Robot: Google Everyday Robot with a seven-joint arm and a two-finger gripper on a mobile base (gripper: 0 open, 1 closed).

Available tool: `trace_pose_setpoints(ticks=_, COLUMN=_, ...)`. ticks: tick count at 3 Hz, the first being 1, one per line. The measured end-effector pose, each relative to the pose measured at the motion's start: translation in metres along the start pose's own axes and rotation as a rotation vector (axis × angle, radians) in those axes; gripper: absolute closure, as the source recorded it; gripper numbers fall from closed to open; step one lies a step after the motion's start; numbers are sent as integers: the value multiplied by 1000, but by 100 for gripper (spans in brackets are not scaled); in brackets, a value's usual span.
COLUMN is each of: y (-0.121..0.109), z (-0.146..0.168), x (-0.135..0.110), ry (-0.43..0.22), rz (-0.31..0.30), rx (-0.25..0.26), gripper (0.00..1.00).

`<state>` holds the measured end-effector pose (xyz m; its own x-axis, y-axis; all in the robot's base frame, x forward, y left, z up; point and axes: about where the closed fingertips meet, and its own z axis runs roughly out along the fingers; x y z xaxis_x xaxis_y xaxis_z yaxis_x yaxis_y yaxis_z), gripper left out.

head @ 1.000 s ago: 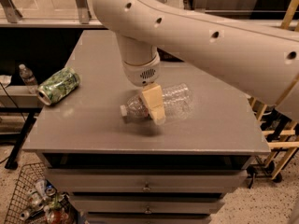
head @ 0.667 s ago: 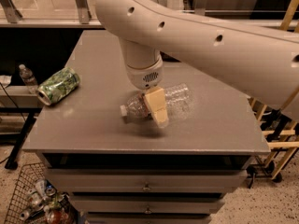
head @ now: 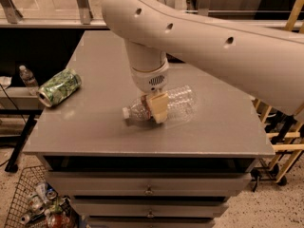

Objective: Place water bottle upright

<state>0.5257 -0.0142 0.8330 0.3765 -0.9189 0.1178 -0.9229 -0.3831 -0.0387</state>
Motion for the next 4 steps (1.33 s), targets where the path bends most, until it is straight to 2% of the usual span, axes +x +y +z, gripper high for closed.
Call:
trace_pose_setpoints(ticks=1, y=0, z=-2, x=0, ry=-8, rz=-11, rx=-1, gripper=64)
trace_pose_setpoints(ticks=2, y=-1, z=-15, x=12, ry=-96, rz=16, rx=30, gripper=87)
trace_pose_setpoints(ticks=3, y=3, z=-53, x=42, ry=-327, rz=111, rx=132, gripper=100)
trace_pose_setpoints(ticks=4, y=8, z=-75, x=68, ry=-520, rz=211, rx=207, gripper=100)
